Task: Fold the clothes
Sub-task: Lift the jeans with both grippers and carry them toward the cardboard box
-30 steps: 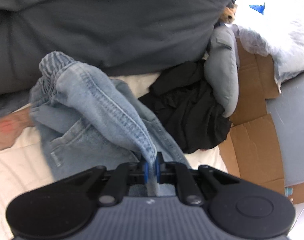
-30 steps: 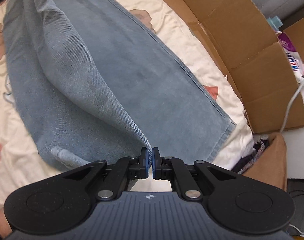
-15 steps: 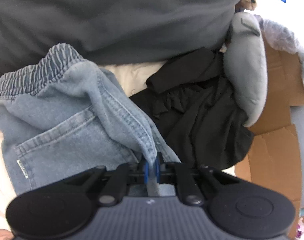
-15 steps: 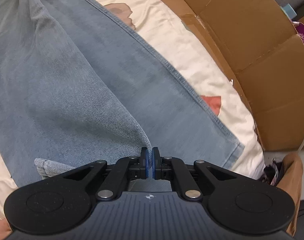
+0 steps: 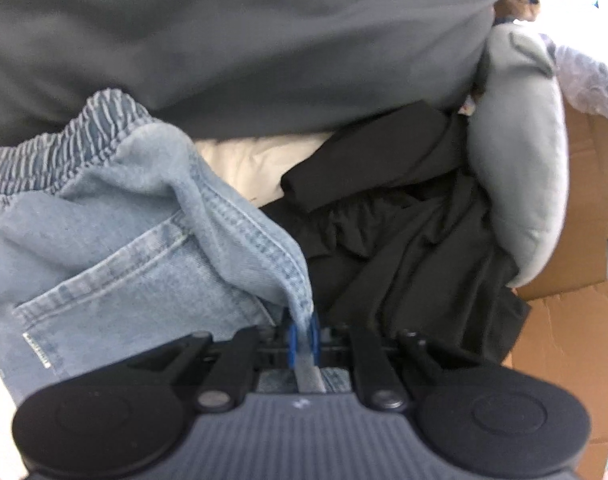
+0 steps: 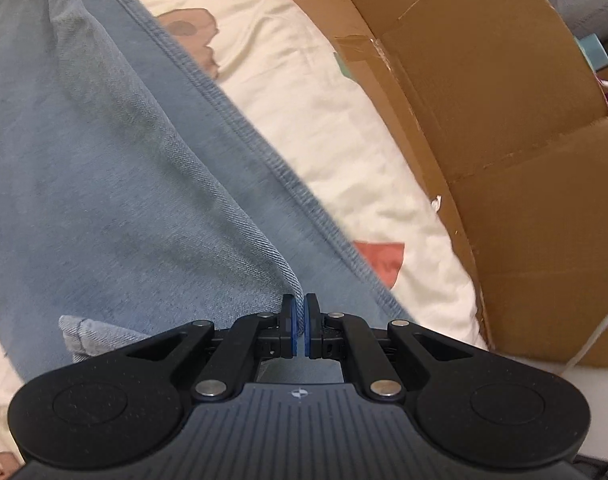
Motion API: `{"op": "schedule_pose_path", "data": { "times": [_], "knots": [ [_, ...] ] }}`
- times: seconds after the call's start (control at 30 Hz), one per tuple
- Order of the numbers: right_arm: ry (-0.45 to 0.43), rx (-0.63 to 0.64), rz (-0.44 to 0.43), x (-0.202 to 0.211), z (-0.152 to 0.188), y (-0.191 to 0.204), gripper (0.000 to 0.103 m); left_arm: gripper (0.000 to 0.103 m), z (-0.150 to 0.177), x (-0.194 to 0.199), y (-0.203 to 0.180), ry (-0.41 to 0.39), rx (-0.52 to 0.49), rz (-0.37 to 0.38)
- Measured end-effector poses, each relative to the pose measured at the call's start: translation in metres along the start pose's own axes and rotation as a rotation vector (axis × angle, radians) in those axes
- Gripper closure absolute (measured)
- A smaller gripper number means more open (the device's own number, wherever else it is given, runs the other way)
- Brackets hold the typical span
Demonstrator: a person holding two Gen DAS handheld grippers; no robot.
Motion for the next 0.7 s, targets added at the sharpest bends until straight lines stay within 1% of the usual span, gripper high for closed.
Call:
{"op": "schedule_pose_path", "data": {
  "times": [0.13,0.2,0.4,0.53,0.6,0.7],
  "knots": [
    [0.019,0.012,0.017,-0.015,-0.012,-0.007,0.102,0.095,-0.001,-0.02,0.004,0.004,0.01,0.001],
    [0.034,0.027,0.021,-0.022,-0.017,-0.008,0.102,0.095,-0.002,-0.025,0.005,-0.009,0.016,0.004],
    [0.07,0.03,0.039,-0.037,-0.035,-0.016,0.102,0.095,-0.003,-0.03,0.008,-0.055,0.05,0.02],
    [0.076,0.018,0.075,-0.043,-0.048,-0.022,0.102,0.096,-0.006,-0.03,0.01,-0.068,0.051,0.032],
    [0.087,0.017,0.085,-0.047,-0.052,-0.023,0.102,0.096,-0.008,-0.03,0.01,-0.074,0.046,0.034],
    [0.117,0.008,0.087,-0.056,-0.051,-0.024,0.102,0.097,-0.002,-0.023,0.005,-0.065,0.009,0.044]
  ]
}}
Point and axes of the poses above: each gripper's, at about its wrist camera, not at the fingertips, and x roughly against the way its jaws point, y to its left, z to its underside, the point moved 4 cm from there along -x, roughly the way its jaws point, and after that the axes turned 1 degree about -z, right-handed, at the moved point
